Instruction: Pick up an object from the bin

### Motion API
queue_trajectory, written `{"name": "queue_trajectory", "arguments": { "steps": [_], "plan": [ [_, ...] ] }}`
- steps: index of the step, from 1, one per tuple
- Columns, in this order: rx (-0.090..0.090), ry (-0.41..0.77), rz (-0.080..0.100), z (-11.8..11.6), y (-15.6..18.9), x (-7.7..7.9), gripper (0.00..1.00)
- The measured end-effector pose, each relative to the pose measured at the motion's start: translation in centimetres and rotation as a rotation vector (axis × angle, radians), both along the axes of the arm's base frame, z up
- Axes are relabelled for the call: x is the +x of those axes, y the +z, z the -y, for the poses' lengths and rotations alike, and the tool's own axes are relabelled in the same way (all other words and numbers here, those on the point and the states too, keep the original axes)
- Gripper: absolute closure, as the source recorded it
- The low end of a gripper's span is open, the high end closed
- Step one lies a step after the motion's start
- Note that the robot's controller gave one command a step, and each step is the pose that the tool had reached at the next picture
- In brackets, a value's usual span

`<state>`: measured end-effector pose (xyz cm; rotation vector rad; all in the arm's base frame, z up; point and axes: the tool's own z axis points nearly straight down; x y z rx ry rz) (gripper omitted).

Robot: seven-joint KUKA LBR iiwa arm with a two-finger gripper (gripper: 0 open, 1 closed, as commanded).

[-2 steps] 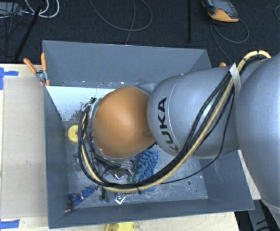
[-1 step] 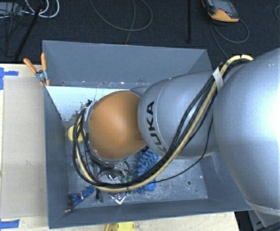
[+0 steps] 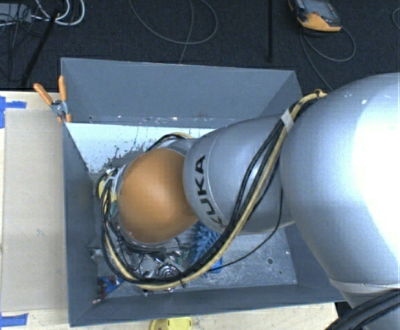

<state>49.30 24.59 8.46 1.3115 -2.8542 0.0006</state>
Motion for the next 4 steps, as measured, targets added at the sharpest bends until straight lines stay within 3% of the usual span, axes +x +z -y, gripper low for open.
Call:
{"name": "queue_trajectory", "arguments": {
  "steps": [1,4],
  "plan": [
    [0.0,-0.017,-0.003,0.2,-1.5,-0.1,1.0],
    [-0.001,-0.017,-0.005,0.3,0.5,-0.3,1.0]
  ]
}}
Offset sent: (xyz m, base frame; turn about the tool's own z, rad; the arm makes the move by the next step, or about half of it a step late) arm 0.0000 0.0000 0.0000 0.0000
